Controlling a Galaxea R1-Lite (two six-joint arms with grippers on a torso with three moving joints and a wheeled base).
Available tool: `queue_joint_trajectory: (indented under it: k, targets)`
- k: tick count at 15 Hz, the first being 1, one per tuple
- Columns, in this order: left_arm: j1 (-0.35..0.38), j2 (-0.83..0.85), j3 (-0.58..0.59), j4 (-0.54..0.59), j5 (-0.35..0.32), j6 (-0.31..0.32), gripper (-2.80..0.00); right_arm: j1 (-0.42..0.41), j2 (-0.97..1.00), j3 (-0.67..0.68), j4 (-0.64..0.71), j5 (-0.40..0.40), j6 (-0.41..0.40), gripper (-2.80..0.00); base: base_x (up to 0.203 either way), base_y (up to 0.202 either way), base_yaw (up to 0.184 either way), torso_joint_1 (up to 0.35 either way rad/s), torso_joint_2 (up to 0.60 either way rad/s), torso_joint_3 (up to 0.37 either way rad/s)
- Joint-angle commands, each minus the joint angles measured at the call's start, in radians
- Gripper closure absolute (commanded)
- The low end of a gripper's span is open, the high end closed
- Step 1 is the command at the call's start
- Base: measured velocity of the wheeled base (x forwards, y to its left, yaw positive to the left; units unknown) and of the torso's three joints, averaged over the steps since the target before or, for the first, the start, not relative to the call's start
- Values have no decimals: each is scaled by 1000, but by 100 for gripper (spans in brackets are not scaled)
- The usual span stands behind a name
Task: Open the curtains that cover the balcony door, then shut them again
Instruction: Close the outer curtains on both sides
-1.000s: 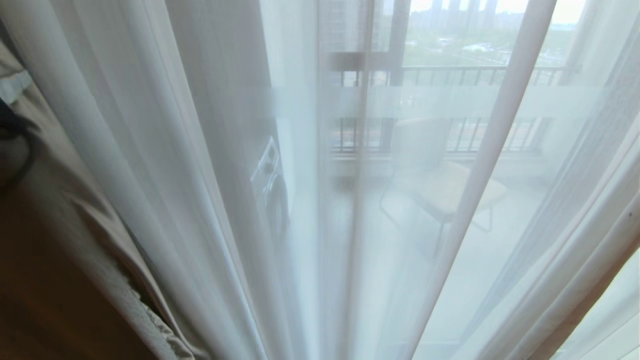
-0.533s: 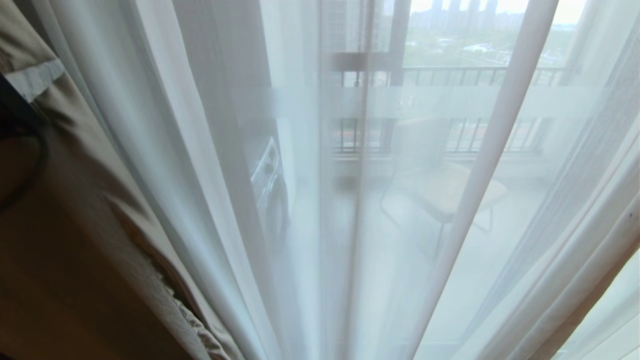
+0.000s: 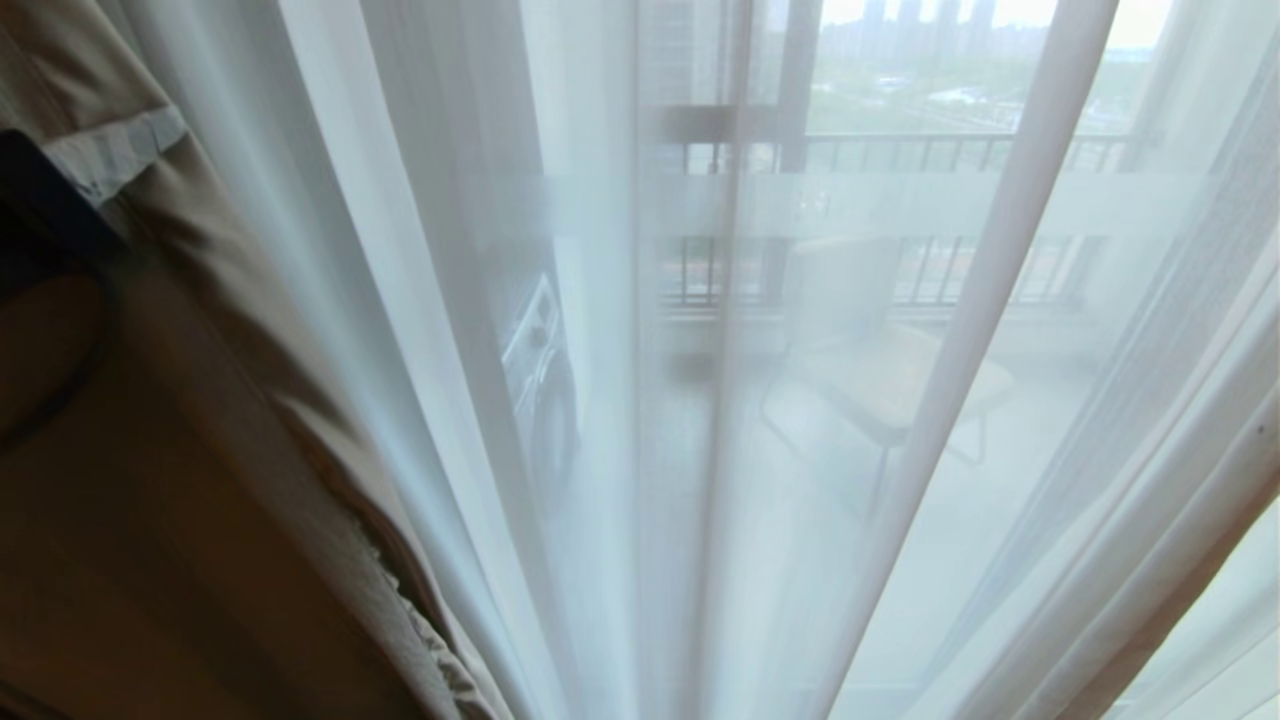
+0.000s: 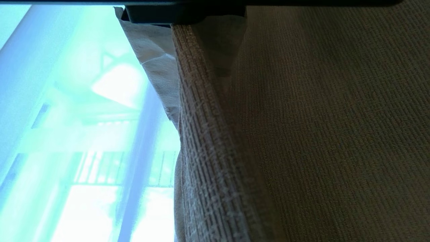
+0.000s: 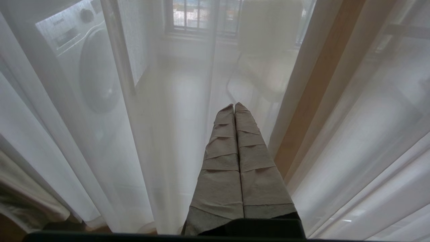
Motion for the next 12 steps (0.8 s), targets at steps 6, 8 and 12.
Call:
queue_joint_trajectory:
  k: [6, 8, 12]
  targets:
    - [-84, 19, 1, -1, 0, -1, 0, 0, 0, 0, 0, 1, -1, 0, 0, 0, 0, 0, 0, 0]
    - [-103, 22, 1, -1, 0, -1, 0, 0, 0, 0, 0, 1, -1, 0, 0, 0, 0, 0, 0, 0]
    - [-142, 30, 1, -1, 0, -1, 0, 0, 0, 0, 0, 1, -1, 0, 0, 0, 0, 0, 0, 0]
